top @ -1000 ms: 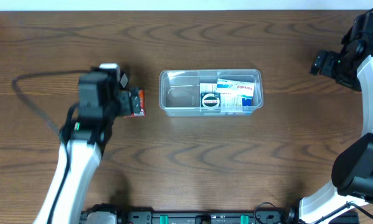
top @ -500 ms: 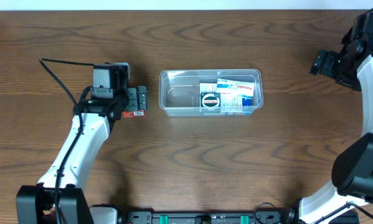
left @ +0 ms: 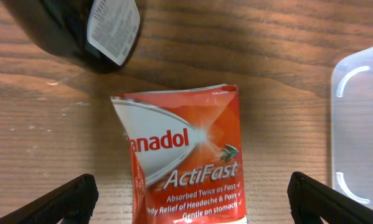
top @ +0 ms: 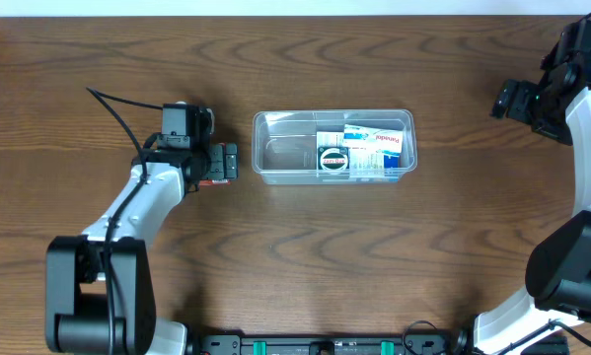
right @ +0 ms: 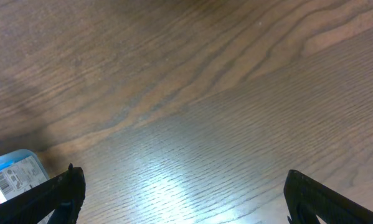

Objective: Pack container
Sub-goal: 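Move left gripper to the red Panadol ActiFast box and grasp it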

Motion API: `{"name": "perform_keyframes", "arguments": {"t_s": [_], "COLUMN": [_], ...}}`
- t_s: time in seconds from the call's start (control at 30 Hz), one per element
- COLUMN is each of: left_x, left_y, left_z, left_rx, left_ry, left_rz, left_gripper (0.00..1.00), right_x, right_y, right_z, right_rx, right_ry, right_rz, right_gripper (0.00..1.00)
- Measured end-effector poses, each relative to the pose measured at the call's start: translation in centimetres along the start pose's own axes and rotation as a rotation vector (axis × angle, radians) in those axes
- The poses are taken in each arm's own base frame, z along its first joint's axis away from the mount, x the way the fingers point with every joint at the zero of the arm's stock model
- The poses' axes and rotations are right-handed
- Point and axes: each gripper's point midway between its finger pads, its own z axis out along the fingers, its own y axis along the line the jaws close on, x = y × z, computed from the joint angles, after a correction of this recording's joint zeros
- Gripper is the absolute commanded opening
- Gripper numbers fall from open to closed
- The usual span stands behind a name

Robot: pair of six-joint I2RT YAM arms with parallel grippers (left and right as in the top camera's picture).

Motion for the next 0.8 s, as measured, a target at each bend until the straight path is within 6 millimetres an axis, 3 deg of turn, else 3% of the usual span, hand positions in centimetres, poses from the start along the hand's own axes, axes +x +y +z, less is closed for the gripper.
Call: {"name": "perform_keyframes", "arguments": {"t_s": [0.1,0.3,0.8], "left_x": [0.5,1.8,1.4], "left_y": [0.1,0.3,0.2], "left_z": [1.0,2.5,1.8], "left_rx": [-0.002,-0.008,-0.006], "left_ry": [0.023,0.074,0.061], "left_rz": [-0.001,-0.007,-0.002], "left_gripper": [1.00,0.78,0.63], "right_x": [0.0,0.0,0.0], "right_y": [0.0,0.0,0.0], "right_z": [0.0,0.0,0.0], "right_rx": [0.000,0.000,0.000], "right_ry": [0.000,0.000,0.000], "right_rz": [0.000,0.000,0.000], "right_gripper": [0.99,0.99,0.99]}}
